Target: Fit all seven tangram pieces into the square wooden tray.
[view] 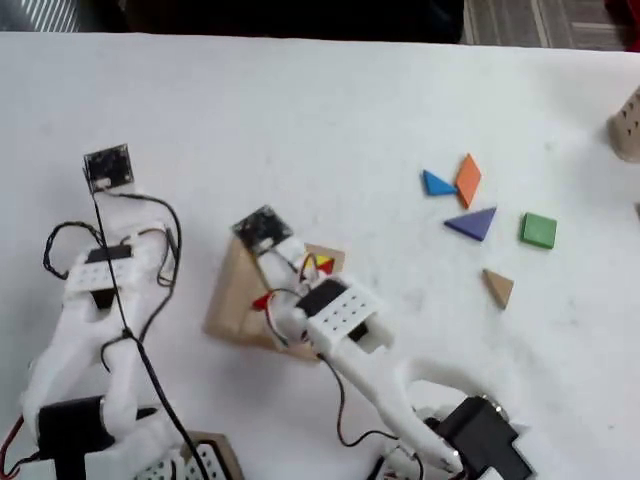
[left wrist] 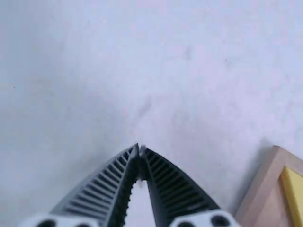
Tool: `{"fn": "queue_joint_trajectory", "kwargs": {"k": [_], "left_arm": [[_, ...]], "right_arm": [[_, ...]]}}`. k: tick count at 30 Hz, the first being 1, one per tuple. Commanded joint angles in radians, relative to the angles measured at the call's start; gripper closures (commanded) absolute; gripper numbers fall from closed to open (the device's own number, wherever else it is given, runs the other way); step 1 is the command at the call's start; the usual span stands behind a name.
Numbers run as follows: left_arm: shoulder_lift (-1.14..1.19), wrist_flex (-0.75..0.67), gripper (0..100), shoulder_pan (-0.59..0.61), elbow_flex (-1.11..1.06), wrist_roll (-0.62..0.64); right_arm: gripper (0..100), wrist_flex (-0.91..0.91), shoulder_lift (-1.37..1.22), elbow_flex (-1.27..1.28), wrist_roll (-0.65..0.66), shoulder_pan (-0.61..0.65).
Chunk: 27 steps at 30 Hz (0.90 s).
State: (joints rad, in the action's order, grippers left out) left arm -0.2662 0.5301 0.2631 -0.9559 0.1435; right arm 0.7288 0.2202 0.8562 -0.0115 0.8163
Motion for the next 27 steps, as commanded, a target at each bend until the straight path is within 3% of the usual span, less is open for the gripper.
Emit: {"fn": "queue_joint_trajectory", "kwargs": {"k": [1, 7, 20, 24, 27], "left_arm": [[-0.042, 0.017, 98, 0.015, 0.052, 0.011], [-0.042, 0.018, 98, 0.012, 0.049, 0.011], [-0.038, 0.035, 98, -0.018, 0.048, 0.006], [-0.038, 0.035, 98, -0.019, 0.048, 0.005], [-0.039, 0.035, 98, -0.021, 0.048, 0.005]], "right_arm": [[98.1, -0.041, 0.001, -0.046, -0.014, 0.048], [97.8, -0.107, -0.105, -0.101, -0.089, 0.071], [98.1, -0.105, -0.203, -0.324, -0.040, 0.004], [98.1, -0.027, -0.166, -0.324, -0.008, -0.056], [98.1, 0.113, -0.081, -0.315, 0.089, -0.065]]}}
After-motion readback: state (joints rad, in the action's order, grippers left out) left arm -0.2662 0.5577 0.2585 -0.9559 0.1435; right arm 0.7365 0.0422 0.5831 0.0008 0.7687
